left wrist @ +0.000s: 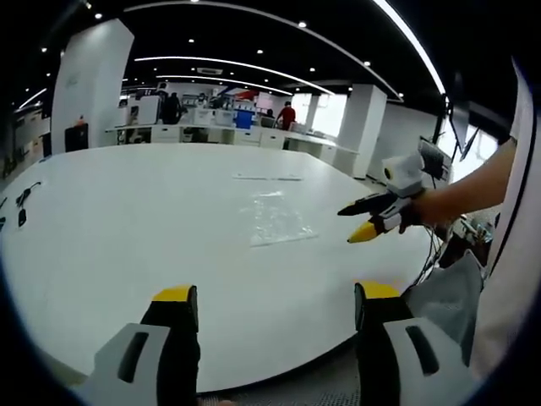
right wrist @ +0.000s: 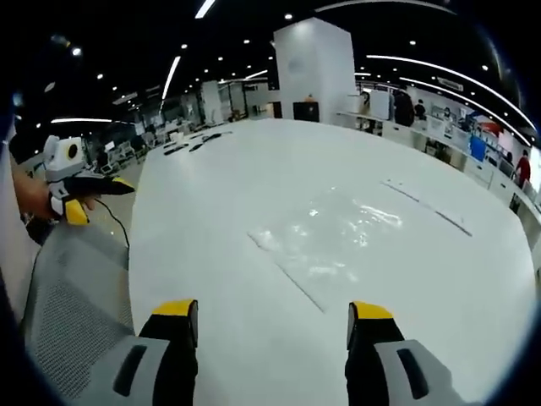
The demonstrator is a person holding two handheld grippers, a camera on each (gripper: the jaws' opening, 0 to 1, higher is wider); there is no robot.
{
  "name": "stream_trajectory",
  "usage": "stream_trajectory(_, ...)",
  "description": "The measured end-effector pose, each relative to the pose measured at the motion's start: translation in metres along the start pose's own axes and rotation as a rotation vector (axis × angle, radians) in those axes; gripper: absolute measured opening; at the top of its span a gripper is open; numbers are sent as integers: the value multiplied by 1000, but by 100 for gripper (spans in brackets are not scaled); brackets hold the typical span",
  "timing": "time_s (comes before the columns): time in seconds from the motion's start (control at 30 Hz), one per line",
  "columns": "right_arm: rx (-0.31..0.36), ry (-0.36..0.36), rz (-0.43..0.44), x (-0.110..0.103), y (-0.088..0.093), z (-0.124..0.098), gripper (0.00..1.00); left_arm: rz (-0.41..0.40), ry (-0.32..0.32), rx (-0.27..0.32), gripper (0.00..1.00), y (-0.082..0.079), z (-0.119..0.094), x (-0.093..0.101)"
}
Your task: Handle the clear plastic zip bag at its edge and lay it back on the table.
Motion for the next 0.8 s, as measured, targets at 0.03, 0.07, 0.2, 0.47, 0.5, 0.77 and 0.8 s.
stream_trajectory(0.03, -16, 4, -19, 3, 1, 3, 69, -1, -1, 0, 74, 0, 0, 0)
stream_trajectory(0.07, -30, 9, -40, 4, 1, 4, 68, -2, -3, -1, 74, 0, 0, -1)
stream_trajectory(0.2, -42, 0, -64, 8, 0, 12, 66, -4, -6, -2, 74, -1, 0, 1)
stream_trajectory(0.47, -70, -5, -99, 19, 1, 24, 61, -7, -12, -2, 74, -2, -1, 2)
stream_trajectory(0.5, -78, -4, -104, 20, 2, 25, 60, -8, -13, -3, 74, -2, -1, 2)
stream_trajectory(0.77, -108, -5, -180, 29, 6, 32, 48, -6, -13, -10, 73, -2, 0, 2)
stream_trajectory(0.8, -123, 1, -201, 31, 7, 32, 45, -6, -13, -10, 73, -2, 0, 2)
Point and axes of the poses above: the point that each gripper's makers call its tool centre point, and the gripper's own axes: z roughly forward along the fingers, x roughly to its right, y roughly out of its underside, the point moved 5 cm from there along -z, roughly backward along the fingers, and after that the axes turned 1 degree about -z, right-handed, at the moved point
